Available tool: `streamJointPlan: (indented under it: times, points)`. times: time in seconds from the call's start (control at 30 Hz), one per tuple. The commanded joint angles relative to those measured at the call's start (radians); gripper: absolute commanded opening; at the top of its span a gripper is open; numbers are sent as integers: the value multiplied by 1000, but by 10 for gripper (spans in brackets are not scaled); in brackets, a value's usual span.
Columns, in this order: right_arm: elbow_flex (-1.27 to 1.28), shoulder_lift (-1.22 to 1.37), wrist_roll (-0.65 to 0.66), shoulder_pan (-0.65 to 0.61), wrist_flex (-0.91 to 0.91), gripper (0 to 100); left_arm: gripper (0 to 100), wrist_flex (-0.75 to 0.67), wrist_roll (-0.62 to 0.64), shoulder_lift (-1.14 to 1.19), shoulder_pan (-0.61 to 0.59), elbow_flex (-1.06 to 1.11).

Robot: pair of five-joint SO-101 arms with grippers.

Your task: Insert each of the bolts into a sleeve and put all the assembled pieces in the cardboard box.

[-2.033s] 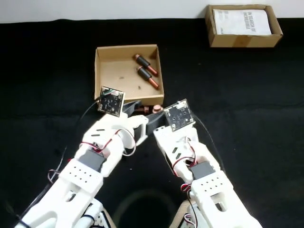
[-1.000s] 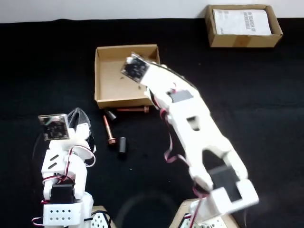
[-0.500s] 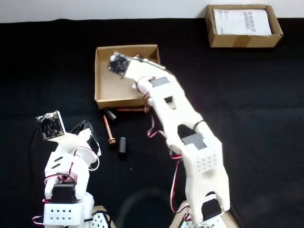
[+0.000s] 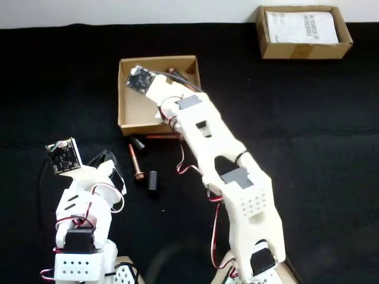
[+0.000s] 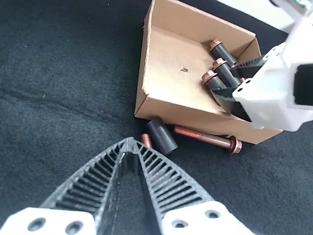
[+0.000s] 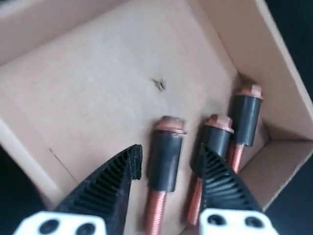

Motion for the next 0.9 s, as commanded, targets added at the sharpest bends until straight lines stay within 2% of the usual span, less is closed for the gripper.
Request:
streamJointPlan:
  times: [0.0, 0.2, 0.4, 0.53, 0.6, 0.73, 0.8, 0.87]
  points:
    - [-82, -107, -15, 24, 110, 177, 9, 6, 8, -15, 12, 13]
    - [-88, -325, -41, -27, 444, 177, 10, 2, 8, -12, 10, 13]
    - [-88, -535, -273, -107, 783, 177, 10, 2, 8, -12, 5, 13]
    - [-85, -607, -439, -179, 944, 177, 10, 2, 8, -10, 1, 13]
    - [-84, -615, -572, -200, 967, 177, 10, 2, 8, -10, -21, 13]
    - [19, -591, -927, -217, 915, 177, 10, 5, 12, -10, -97, 13]
    - [116, -587, -1036, -240, 868, 177, 10, 12, 12, -10, -147, 13]
    - [225, -587, -1083, -268, 799, 176, 10, 35, 12, -10, -214, 13]
